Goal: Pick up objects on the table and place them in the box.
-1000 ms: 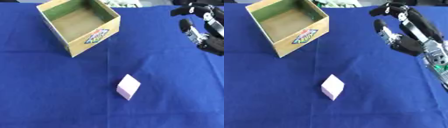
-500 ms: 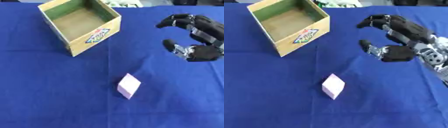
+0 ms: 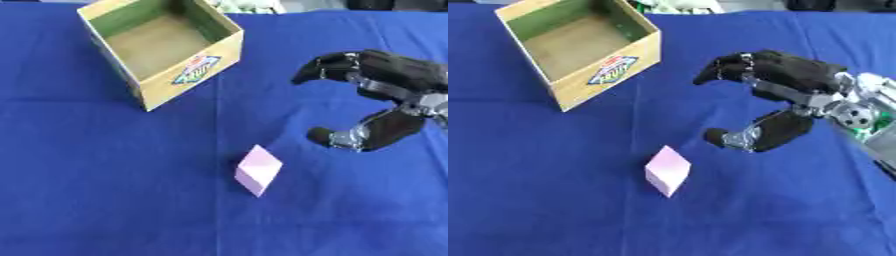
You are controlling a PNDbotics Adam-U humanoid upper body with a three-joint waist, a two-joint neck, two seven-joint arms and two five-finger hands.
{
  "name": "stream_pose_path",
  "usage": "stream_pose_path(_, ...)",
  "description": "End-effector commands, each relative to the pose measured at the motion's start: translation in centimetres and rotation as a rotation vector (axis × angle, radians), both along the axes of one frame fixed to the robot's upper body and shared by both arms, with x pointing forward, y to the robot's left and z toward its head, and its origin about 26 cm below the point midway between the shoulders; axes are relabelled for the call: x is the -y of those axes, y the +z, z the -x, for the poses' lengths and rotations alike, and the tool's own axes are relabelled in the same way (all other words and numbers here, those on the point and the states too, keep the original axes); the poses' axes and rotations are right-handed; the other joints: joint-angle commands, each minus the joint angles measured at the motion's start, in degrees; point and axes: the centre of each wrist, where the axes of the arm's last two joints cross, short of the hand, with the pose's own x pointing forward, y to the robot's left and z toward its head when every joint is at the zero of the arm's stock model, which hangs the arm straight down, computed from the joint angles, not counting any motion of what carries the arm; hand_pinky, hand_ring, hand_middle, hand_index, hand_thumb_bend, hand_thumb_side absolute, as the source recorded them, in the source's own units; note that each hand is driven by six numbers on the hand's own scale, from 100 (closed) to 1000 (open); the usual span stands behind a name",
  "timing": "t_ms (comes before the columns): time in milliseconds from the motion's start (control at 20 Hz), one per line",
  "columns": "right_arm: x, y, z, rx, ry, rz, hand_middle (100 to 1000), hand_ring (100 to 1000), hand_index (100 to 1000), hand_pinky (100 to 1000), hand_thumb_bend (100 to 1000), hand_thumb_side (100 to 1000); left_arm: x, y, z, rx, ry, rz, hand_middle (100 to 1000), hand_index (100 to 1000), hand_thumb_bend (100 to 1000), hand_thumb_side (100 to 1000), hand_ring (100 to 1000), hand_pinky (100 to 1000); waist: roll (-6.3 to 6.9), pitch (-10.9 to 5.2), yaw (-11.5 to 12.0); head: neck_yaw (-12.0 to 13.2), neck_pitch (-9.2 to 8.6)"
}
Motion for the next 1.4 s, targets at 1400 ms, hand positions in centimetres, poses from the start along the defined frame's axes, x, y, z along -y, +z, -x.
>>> stream_pose_path(1400, -4.7, -1.9, 0.0, -0.205, 0.01, 0.304, 861, 898, 939, 860, 345, 507, 0.2, 1.1, 0.1, 0.017, -0.03, -0.029, 720, 748, 545, 875, 753, 706, 0.12, -0.66, 1.21, -0.95, 0.58)
